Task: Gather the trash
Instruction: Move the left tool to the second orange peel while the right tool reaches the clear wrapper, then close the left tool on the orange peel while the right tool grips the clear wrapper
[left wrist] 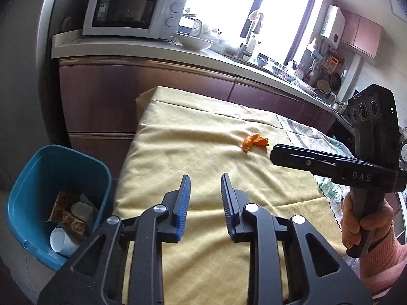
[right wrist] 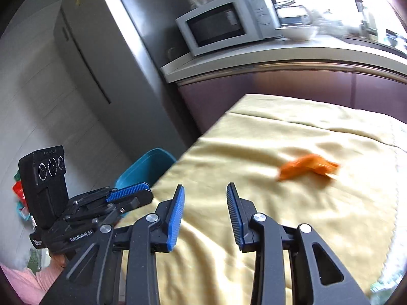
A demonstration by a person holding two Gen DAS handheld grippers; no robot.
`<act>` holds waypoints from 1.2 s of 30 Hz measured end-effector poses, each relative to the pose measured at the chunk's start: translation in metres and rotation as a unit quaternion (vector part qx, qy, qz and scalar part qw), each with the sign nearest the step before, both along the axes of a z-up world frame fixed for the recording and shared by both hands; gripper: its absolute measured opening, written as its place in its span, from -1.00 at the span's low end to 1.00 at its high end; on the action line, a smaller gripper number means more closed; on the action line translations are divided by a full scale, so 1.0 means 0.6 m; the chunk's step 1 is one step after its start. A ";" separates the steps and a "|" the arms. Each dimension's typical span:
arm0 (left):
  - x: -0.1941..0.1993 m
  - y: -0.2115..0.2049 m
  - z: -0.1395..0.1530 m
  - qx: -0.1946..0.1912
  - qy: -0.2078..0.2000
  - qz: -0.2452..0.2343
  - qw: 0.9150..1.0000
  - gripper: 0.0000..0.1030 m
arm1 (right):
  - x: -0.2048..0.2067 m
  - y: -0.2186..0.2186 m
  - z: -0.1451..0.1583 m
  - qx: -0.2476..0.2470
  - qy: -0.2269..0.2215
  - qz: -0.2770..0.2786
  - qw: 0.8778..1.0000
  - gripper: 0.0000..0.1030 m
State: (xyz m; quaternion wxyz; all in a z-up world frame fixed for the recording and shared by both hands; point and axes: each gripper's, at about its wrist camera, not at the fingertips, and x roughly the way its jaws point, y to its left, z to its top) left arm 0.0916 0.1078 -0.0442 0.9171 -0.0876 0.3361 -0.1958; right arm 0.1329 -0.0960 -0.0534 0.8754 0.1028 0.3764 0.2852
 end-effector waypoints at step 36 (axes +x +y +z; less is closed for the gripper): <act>0.195 -0.241 -0.031 0.085 0.047 -0.073 0.993 -0.20 | -0.132 -0.331 -0.114 -0.006 0.063 -0.211 0.975 -0.43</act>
